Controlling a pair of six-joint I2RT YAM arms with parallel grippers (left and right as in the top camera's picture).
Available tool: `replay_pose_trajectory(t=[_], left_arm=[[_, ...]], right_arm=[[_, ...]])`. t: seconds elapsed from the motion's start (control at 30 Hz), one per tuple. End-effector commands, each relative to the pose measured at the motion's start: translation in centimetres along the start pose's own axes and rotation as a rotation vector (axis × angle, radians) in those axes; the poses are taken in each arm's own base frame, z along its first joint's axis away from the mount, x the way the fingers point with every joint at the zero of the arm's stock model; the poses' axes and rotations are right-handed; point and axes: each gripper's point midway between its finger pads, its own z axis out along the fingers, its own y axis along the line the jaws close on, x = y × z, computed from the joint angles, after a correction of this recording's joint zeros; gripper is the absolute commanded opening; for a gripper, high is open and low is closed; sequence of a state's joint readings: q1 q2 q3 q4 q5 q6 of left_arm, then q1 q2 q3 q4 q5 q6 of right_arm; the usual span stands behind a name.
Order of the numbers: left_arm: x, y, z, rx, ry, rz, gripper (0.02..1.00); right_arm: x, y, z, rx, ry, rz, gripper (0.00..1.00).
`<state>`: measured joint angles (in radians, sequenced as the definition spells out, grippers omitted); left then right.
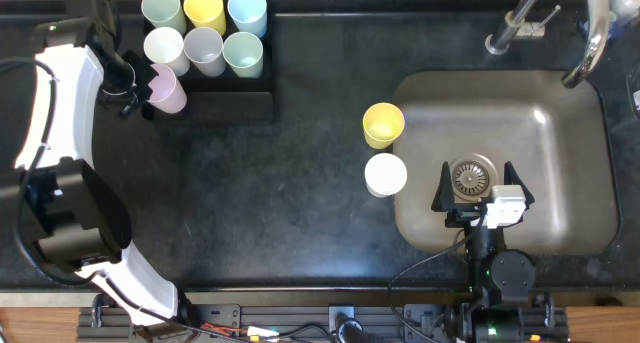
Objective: Store Cups
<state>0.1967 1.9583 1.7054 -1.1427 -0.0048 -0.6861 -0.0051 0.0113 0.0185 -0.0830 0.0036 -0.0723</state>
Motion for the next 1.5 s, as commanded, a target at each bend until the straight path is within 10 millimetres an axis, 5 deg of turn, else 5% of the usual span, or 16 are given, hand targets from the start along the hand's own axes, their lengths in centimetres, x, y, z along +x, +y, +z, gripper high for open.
replay_pose_trajectory(t=[0.03, 0.8, 0.83, 0.9, 0.93, 1.2, 1.37, 1.5], left_arm=[[-0.2, 0.6, 0.3, -0.028, -0.007, -0.026, 0.036], [0.5, 1.2, 1.9, -0.056, 0.003, -0.015, 0.036], [0.5, 1.2, 1.9, -0.056, 0.003, -0.015, 0.139], [0.6, 1.3, 1.9, -0.058, 0.005, -0.015, 0.816], [0.6, 1.3, 1.8, -0.059, 0.007, -0.015, 0.978], [1.0, 1.7, -1.4, -0.035, -0.023, -0.015, 1.000], [2.0, 1.0, -7.3, 0.074, -0.104, 0.037, 1.000], [5.8, -2.3, -12.8, 0.242, -0.156, 0.158, 1.000]], right_arm=[[0.4, 0.1, 0.0, -0.006, 0.003, -0.003, 0.996], [0.4, 0.1, 0.0, -0.006, 0.003, -0.003, 0.996], [0.4, 0.1, 0.0, -0.006, 0.003, -0.003, 0.993], [0.4, 0.1, 0.0, -0.006, 0.003, -0.003, 0.996], [0.4, 0.1, 0.0, -0.006, 0.003, -0.003, 0.996], [0.4, 0.1, 0.0, -0.006, 0.003, -0.003, 0.996], [0.4, 0.1, 0.0, -0.006, 0.003, -0.003, 0.996], [0.4, 0.1, 0.0, -0.006, 0.003, -0.003, 0.996]])
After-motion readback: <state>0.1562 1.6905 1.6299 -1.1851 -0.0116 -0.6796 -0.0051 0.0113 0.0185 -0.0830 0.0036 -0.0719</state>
